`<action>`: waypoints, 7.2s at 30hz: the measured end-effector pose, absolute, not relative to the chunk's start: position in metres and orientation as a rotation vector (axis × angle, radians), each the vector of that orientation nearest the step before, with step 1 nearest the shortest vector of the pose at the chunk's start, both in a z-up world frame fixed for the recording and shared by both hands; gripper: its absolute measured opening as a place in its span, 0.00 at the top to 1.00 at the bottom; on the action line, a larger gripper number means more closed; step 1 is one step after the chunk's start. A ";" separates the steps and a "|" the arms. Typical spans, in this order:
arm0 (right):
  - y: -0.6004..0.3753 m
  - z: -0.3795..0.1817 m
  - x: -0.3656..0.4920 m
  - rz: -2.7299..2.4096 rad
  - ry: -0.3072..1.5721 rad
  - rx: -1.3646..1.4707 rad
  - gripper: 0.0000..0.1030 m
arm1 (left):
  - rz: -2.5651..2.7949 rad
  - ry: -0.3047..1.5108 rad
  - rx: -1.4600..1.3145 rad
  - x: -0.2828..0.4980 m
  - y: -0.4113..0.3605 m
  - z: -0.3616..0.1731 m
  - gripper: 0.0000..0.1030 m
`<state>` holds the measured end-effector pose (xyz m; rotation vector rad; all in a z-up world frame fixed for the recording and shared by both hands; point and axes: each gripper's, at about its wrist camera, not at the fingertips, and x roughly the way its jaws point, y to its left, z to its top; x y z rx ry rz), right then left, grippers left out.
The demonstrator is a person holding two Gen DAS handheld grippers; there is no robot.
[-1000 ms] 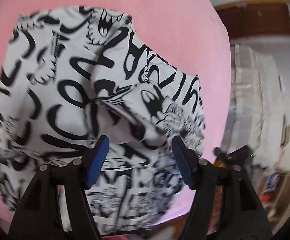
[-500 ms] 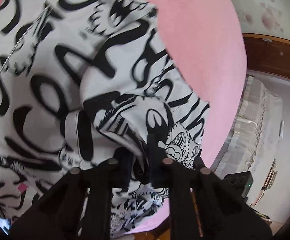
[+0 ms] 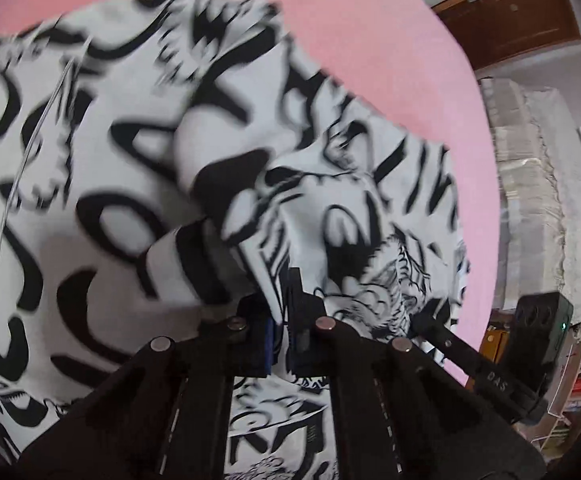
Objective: Fold large clothes
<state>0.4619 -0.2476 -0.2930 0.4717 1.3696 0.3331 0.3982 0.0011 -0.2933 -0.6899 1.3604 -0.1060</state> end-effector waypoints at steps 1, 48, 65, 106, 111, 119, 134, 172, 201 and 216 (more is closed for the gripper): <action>-0.250 -0.297 0.460 0.317 1.379 0.475 0.93 | -0.109 1.377 -0.694 0.393 0.002 -0.298 0.97; -0.239 -0.348 0.644 0.179 0.996 -0.006 1.00 | 0.121 1.127 -0.004 0.570 -0.049 -0.340 0.95; -0.313 -0.280 0.623 0.192 1.039 0.102 1.00 | 0.047 1.147 -0.122 0.567 0.010 -0.274 0.95; -0.390 -0.293 0.332 -0.023 1.272 0.163 0.97 | -0.049 1.265 -0.231 0.271 0.070 -0.232 0.95; -0.387 -0.266 0.270 -0.098 1.280 0.296 0.87 | -0.031 1.378 -0.264 0.237 0.070 -0.230 0.95; -0.353 -0.231 0.185 -0.161 1.247 0.394 0.61 | -0.011 1.351 -0.231 0.164 0.061 -0.185 0.94; -0.371 -0.166 0.097 -0.072 1.242 0.419 0.20 | -0.003 1.295 -0.188 0.030 0.020 -0.099 0.42; -0.499 -0.356 0.055 -0.470 1.467 1.212 0.15 | 0.288 1.668 -0.761 -0.033 0.183 -0.325 0.35; -0.464 -0.337 0.097 -0.179 1.448 1.093 0.83 | 0.091 1.492 -0.943 -0.011 0.155 -0.305 0.83; -0.464 -0.183 0.163 0.154 1.112 0.998 0.86 | -0.010 1.046 -1.035 0.024 0.174 -0.130 0.86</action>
